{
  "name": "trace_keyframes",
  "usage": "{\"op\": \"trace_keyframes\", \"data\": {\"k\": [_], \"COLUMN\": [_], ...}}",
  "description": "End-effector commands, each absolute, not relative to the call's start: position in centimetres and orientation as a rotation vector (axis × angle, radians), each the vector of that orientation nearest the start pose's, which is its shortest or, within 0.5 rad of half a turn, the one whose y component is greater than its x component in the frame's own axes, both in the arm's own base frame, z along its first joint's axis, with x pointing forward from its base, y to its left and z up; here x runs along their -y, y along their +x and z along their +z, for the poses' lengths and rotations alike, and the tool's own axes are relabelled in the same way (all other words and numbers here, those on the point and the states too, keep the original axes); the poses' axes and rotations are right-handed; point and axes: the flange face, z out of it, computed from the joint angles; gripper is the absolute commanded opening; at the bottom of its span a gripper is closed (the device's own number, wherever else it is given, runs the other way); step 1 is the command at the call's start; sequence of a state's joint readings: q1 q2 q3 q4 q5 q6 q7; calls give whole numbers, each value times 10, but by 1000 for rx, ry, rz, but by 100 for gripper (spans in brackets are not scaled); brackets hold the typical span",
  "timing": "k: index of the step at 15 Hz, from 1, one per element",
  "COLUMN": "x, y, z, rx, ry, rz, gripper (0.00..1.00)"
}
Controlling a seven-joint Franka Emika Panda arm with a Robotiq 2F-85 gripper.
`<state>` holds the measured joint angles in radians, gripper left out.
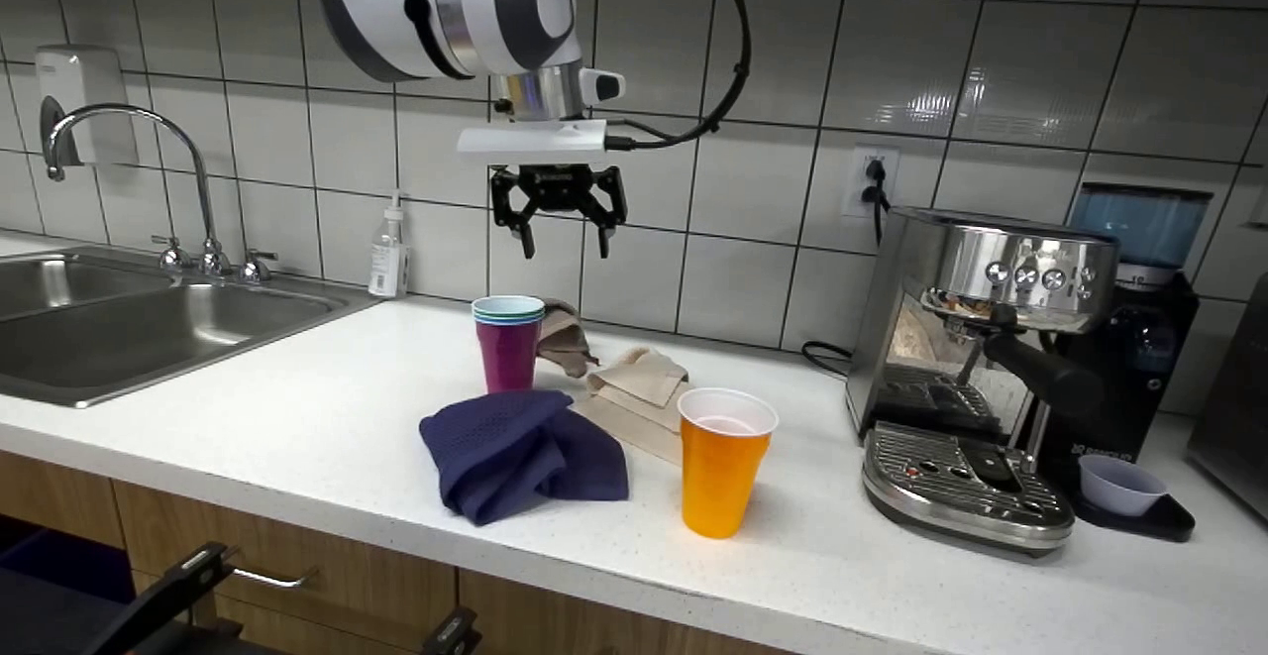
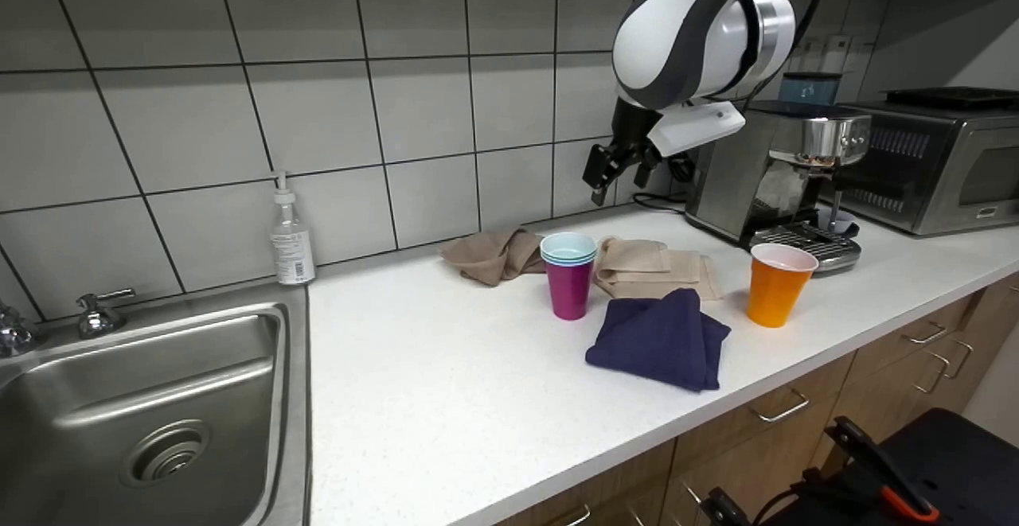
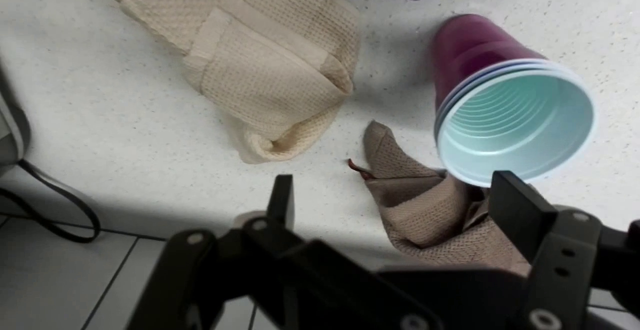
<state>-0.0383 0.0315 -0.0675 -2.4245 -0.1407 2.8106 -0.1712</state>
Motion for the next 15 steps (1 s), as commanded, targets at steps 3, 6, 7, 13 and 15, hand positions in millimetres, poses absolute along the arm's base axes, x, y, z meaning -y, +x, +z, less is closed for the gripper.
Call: {"op": "trace_keyframes", "data": {"k": [3,6,7,13,15], "x": [95,112,102,109,112], "y": [513,516,512,513,509], "z": [345,345,337,340,342], "rx": [194,214,169,189,133], "ry": [-3220,-3185,-3210,-3194,-3213], "rz": [-529,-528,-553,-546,-522], "gripper": [100,100,100,100,100]}}
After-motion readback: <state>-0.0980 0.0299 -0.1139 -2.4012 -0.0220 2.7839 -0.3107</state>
